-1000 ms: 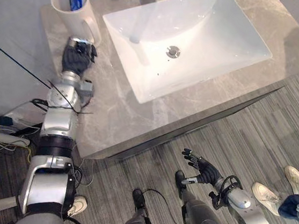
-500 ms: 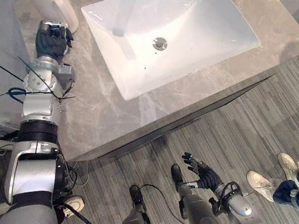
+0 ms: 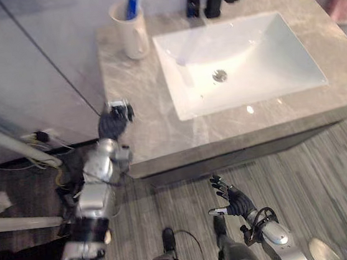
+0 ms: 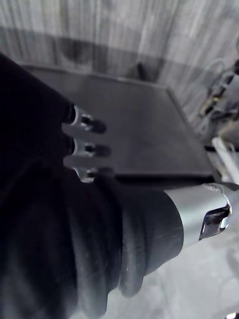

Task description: Organize washtable

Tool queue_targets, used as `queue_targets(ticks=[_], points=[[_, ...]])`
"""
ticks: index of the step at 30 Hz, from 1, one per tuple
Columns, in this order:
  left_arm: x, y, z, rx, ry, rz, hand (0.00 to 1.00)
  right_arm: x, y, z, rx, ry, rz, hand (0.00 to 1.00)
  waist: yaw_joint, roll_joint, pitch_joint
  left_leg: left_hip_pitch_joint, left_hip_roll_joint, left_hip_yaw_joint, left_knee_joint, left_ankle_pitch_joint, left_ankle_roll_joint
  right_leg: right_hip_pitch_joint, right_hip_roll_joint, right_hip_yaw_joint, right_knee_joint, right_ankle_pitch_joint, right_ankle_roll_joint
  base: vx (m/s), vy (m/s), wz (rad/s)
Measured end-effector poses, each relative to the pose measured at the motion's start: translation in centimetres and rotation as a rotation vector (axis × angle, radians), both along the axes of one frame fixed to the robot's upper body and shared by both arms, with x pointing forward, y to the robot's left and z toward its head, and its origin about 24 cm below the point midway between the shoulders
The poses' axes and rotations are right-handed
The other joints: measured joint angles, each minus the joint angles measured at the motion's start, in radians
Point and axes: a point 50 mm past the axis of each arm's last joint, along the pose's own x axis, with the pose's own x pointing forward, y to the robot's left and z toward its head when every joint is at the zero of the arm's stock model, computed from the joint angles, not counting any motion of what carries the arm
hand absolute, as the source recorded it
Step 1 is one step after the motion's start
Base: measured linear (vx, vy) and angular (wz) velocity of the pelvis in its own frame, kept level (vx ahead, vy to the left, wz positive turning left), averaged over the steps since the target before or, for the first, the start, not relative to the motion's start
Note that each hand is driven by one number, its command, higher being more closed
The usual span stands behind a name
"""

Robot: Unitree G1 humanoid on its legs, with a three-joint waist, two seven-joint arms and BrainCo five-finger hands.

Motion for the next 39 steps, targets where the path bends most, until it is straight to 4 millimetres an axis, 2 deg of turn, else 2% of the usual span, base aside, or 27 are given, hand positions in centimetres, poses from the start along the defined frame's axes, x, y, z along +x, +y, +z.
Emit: queue_targets(ticks=[1,4,6,7,10,12,15,17,19,22,27,28,30,32,35,37,39], points=[[-0.6,0.2,-1.4,-0.007,0.056,0.010,1.00,0.2,-0.2,0.0,-0.009,-0.002,0.002,0.00,0.004,0.015,-0.016,0.016,-0.003,-0.024,-0.009,0.005,0.000,0.023,-0.003,-0.025,0.000,-0.007,0.000,0.02,-0.003,0.46],[-2.0,1.0,-3.4,-0.020,0.134,0.036,1.00,0.9,-0.9,0.1,-0.026,-0.010,-0.019,0.00,0.012,0.031,-0.039,0.039,-0.008,-0.057,-0.016,0.013,0.002,0.062,-0.008,-0.059,0.000,-0.019,0.005,0.00,0.011,0.39],[-2.6,1.6,-3.8,-0.035,0.147,0.054,1.00,0.9,-1.3,0.0,-0.038,-0.007,-0.026,0.00,0.017,0.031,-0.052,0.055,-0.011,-0.081,-0.023,0.020,0.003,0.088,-0.011,-0.086,0.000,-0.026,0.006,0.01,0.007,0.36],[-3.1,2.2,-4.0,-0.045,0.149,0.075,1.00,0.9,-1.4,0.0,-0.039,-0.005,-0.029,0.00,0.035,0.026,-0.066,0.071,-0.011,-0.085,-0.034,0.024,0.003,0.100,-0.011,-0.090,0.000,-0.029,0.006,0.02,0.010,0.17],[-5.3,3.0,-3.8,-0.126,0.120,0.130,1.00,0.0,-2.1,-0.5,-0.038,0.025,-0.068,0.00,0.036,0.019,-0.093,0.105,-0.018,-0.121,-0.056,0.038,0.007,0.141,-0.016,-0.132,0.003,-0.048,0.010,0.03,0.005,0.35],[-7.0,2.7,-4.4,-0.191,0.129,0.142,1.00,-0.8,-2.4,-1.1,-0.036,0.058,-0.087,0.00,0.039,0.020,-0.112,0.121,-0.024,-0.137,-0.075,0.046,0.009,0.149,-0.021,-0.147,0.021,-0.064,0.010,0.03,0.024,0.28],[-9.8,1.9,-7.1,-0.268,0.235,0.151,1.00,-1.6,-2.2,-1.7,-0.019,0.098,-0.099,0.00,0.041,0.022,-0.139,0.133,-0.024,-0.143,-0.083,0.046,0.010,0.150,-0.027,-0.152,0.044,-0.083,0.014,0.02,0.016,0.07],[-11.2,0.9,-8.6,-0.330,0.301,0.142,1.00,-2.2,-2.1,-2.2,-0.010,0.125,-0.111,0.00,0.041,0.020,-0.144,0.138,-0.025,-0.144,-0.084,0.046,0.010,0.153,-0.029,-0.154,0.045,-0.085,0.014,0.00,0.007,0.04],[-12.8,-1.1,-10.7,-0.401,0.409,0.075,1.00,-3.0,-2.1,-2.7,0.002,0.165,-0.128,0.00,0.038,0.020,-0.145,0.154,-0.024,-0.147,-0.099,0.046,0.010,0.165,-0.030,-0.160,0.046,-0.092,0.014,-0.02,-0.001,0.05],[-14.0,-3.0,-12.9,-0.426,0.529,-0.013,1.00,-3.7,-2.0,-3.1,0.003,0.188,-0.124,0.00,0.037,0.018,-0.146,0.163,-0.022,-0.144,-0.105,0.047,0.011,0.164,-0.030,-0.162,0.062,-0.107,0.017,0.00,0.000,0.00],[-14.7,-3.9,-15.4,-0.423,0.659,-0.057,1.00,-4.2,-1.7,-4.0,0.006,0.234,-0.121,0.00,0.037,0.013,-0.149,0.159,-0.018,-0.143,-0.104,0.047,0.011,0.163,-0.025,-0.165,0.055,-0.102,0.022,0.00,0.000,0.00],[-15.0,-4.2,-16.2,-0.415,0.702,-0.069,0.00,-4.4,-1.7,-4.3,0.004,0.250,-0.122,0.00,0.037,0.012,-0.150,0.153,-0.017,-0.143,-0.100,0.047,0.010,0.163,-0.023,-0.167,0.050,-0.101,0.020,0.00,0.000,0.00],[-15.7,-4.4,-17.9,-0.384,0.788,-0.086,0.00,-4.7,-1.7,-5.1,0.002,0.288,-0.122,0.00,0.037,0.008,-0.152,0.146,-0.014,-0.138,-0.097,0.047,0.010,0.162,-0.018,-0.166,0.035,-0.094,0.018,0.01,-0.009,-0.03],[-16.7,-4.1,-20.4,-0.357,0.918,-0.065,0.00,-4.9,-1.7,-6.8,-0.016,0.362,-0.142,0.00,0.036,0.004,-0.153,0.144,-0.009,-0.133,-0.098,0.046,0.009,0.163,-0.010,-0.163,0.022,-0.086,0.013,0.01,-0.022,-0.06],[-17.3,-4.0,-22.6,-0.272,1.041,-0.054,0.00,-5.5,-2.1,-8.6,-0.061,0.453,-0.164,0.00,0.037,0.002,-0.152,0.145,-0.008,-0.128,-0.098,0.045,0.007,0.163,-0.007,-0.159,0.020,-0.086,0.013,0.00,-0.009,-0.03],[-18.6,-3.1,-24.8,-0.080,1.183,-0.026,0.00,-6.4,-2.4,-10.3,-0.120,0.549,-0.182,0.00,0.037,-0.001,-0.151,0.149,-0.007,-0.119,-0.098,0.043,0.005,0.162,-0.005,-0.143,0.020,-0.085,0.012,-0.02,0.002,-0.11],[-19.4,-2.3,-25.9,0.005,1.268,0.020,0.00,-7.7,-2.7,-11.6,-0.136,0.635,-0.215,0.00,0.036,-0.004,-0.149,0.152,-0.007,-0.109,-0.097,0.041,0.003,0.163,-0.005,-0.138,0.020,-0.085,0.012,-0.02,0.003,-0.13]])
